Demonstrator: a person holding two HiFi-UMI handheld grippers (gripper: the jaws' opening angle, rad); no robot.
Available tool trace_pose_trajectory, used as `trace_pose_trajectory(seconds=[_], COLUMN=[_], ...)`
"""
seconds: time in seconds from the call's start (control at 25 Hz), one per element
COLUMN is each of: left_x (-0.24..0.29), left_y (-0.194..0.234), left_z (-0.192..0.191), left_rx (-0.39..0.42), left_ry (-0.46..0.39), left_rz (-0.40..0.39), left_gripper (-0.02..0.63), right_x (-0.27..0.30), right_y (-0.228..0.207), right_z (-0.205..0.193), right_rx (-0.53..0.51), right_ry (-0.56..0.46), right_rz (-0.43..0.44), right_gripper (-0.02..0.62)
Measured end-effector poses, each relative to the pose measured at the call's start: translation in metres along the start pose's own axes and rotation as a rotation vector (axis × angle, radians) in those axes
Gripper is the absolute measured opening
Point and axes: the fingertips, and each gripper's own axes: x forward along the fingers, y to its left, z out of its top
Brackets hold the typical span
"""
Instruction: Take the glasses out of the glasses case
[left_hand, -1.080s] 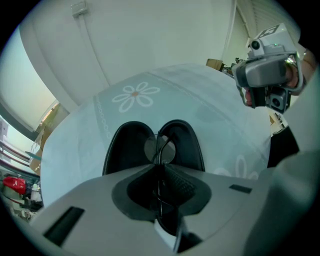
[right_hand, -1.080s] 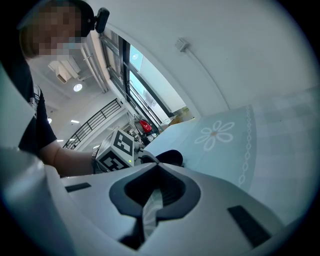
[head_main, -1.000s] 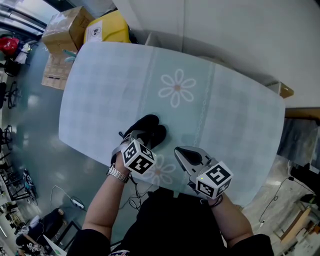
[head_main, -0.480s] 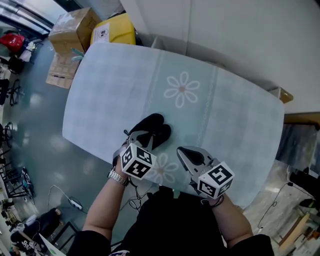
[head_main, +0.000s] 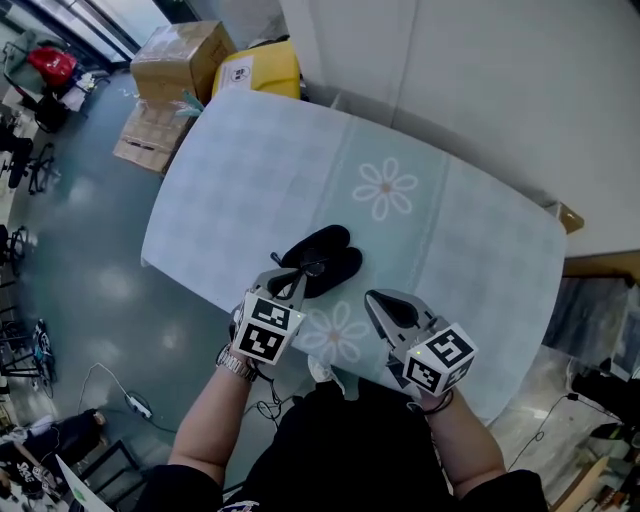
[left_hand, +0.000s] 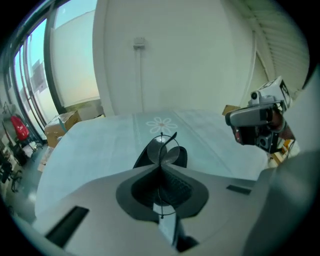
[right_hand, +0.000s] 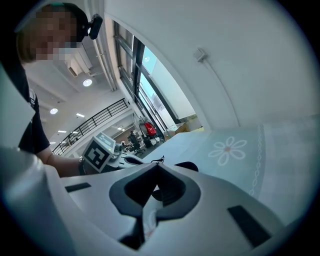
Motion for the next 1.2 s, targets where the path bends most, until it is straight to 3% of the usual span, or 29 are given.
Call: trace_pose_trajectory(seconds=[0.4,0.8,1.2], left_x=[-0.061,-0.119,-0.164], left_y=[0.004,-0.001,-0.016], left_z=[-0.016,-0.034,-0.058], left_rx=[-0.258,-0.300,-0.274], left_ry=[-0.154,-0.255,-0.320], left_rz=[-0.043,-0.055,-0.090], left_gripper=[0.029,0.029,0.029], right_x=[0.000,-0.010,-0.019], right_y=[0.046,0.086,0.133], right_z=[0.009,0.011,-0.002], right_rx=[-0.070,-0.113,-0.155], right_ry=[-0.032,-0.067,-0.093], right_rz=[0.011,-0.014,-0.039], right_gripper=[0.023,0.023,0.023])
